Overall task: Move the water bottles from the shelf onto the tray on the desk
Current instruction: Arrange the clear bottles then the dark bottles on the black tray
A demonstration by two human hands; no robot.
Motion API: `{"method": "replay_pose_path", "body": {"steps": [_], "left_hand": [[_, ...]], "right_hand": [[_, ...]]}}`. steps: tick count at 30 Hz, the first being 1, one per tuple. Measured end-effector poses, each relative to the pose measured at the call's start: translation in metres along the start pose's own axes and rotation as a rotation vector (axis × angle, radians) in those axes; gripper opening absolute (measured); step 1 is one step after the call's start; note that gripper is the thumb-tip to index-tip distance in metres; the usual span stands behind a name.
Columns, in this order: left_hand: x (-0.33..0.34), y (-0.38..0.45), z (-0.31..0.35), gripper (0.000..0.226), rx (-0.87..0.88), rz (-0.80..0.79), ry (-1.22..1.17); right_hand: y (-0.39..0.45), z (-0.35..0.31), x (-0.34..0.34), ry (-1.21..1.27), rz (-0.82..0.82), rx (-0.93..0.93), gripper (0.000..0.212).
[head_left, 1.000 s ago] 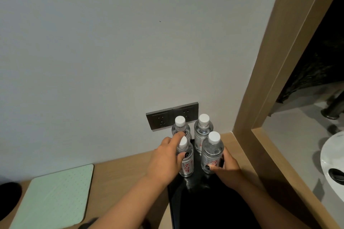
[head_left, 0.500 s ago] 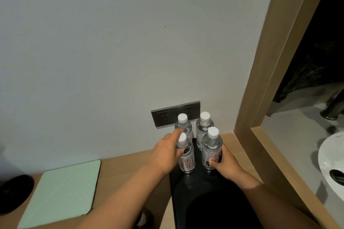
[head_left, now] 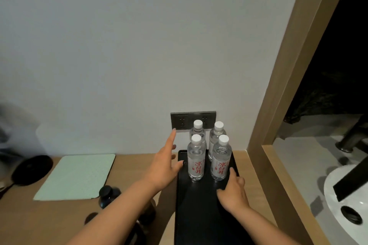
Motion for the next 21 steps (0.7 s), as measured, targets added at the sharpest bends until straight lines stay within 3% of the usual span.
{"method": "replay_pose_path", "body": {"steps": [6,10,16,21], "left_hand": [[-0.042,-0.053,-0.024,0.079,-0.135,0.185,-0.081],[-0.076,-0.086,-0.059,0.063,-0.189,0.212,0.034],[-0.11,-0.11,-0.125,0.052,-0.275,0.054,0.175],[-0.107,-0.111,-0.155,0.046,-0.226,-0.141,0.122]], "right_hand": [[-0.043,-0.053,0.021,-0.166,0.003,-0.243,0.083],[-0.073,-0.095,0.053,-0.21,-0.074,-0.375,0.07],[-0.108,-0.135,0.104,-0.151,-0.202,-0.415,0.06],[-0.128,-0.149,0.127,-0.133,-0.22,-0.375,0.059]]}}
Point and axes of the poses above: each hand's wrist, its own y-axis towards the middle knuckle, its own x-axis out of the palm, z = x × y, the point moved 8 cm from there along y, towards the middle knuckle, and after that the axes turned 9 degrees about x, right-handed, at the moved point
